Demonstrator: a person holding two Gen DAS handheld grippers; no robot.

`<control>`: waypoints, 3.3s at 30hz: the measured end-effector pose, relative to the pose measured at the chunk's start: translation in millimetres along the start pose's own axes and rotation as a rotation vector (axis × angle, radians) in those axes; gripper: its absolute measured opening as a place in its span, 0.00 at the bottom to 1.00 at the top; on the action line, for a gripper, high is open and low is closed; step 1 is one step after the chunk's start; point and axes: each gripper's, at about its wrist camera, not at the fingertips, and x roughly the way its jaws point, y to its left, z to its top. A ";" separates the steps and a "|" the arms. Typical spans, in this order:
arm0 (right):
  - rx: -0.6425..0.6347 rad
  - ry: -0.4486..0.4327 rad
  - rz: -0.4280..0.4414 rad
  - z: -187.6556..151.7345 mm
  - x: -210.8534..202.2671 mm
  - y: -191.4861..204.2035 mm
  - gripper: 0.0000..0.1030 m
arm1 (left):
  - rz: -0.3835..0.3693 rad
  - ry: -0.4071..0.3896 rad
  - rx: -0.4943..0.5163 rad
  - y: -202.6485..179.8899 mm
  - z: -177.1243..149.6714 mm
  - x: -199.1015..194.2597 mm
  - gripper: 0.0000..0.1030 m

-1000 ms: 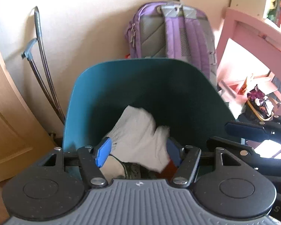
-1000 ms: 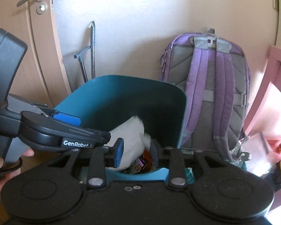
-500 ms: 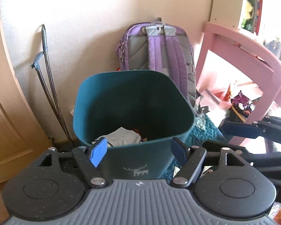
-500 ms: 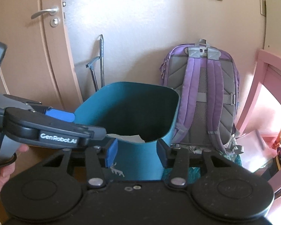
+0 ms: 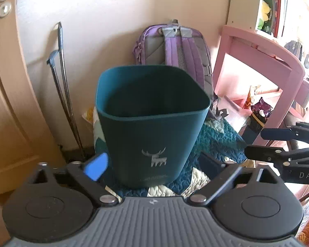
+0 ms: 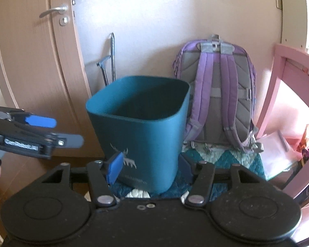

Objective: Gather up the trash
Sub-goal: 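Lower both tools from the bin back toward the floor trash, then grasp the white plastic bag with left tool while right grasps the grey cloth, then carry the plastic bag and grey cloth up to the teal bin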

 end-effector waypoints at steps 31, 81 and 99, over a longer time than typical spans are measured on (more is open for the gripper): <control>0.327 0.751 -0.088 -277.4 245.1 -119.8 0.58 | 0.141 0.583 -0.233 24.7 -290.0 253.2 0.99; -0.199 1.050 0.084 -452.5 394.0 -79.4 0.22 | -0.027 0.927 -0.175 -31.8 -422.3 452.8 0.05; -0.087 0.748 0.052 -274.2 271.0 -81.3 0.21 | -0.075 0.708 -0.290 -19.1 -312.4 324.9 0.03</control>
